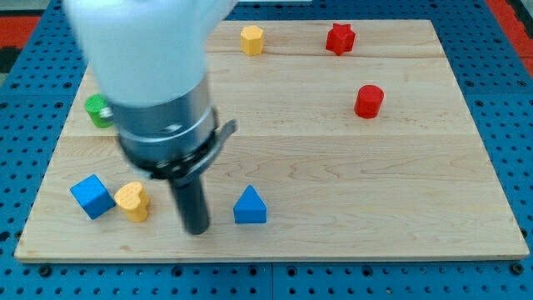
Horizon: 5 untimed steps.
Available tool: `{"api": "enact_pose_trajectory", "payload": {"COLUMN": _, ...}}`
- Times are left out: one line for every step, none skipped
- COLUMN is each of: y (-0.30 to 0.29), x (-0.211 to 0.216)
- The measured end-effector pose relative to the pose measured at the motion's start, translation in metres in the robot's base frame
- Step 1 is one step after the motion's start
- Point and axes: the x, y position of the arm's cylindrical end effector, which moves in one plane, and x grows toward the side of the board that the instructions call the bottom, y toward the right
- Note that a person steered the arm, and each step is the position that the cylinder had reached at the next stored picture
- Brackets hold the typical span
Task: Place the yellow heart to the bottom left of the red circle
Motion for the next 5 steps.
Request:
{"api": "enact_pose_trajectory", "payload": {"y": -0.056, "x": 0.008}}
{"api": "enact_pose_trajectory", "payload": {"y": -0.083, "x": -0.012}}
{"api": "enact_pose_trajectory", "payload": {"y": -0.055, "x": -0.052}}
{"api": "enact_pose_trajectory", "payload": {"y": -0.06, "x": -0.079}}
{"api": "enact_pose_trajectory", "payload": {"y": -0.055, "x": -0.081}}
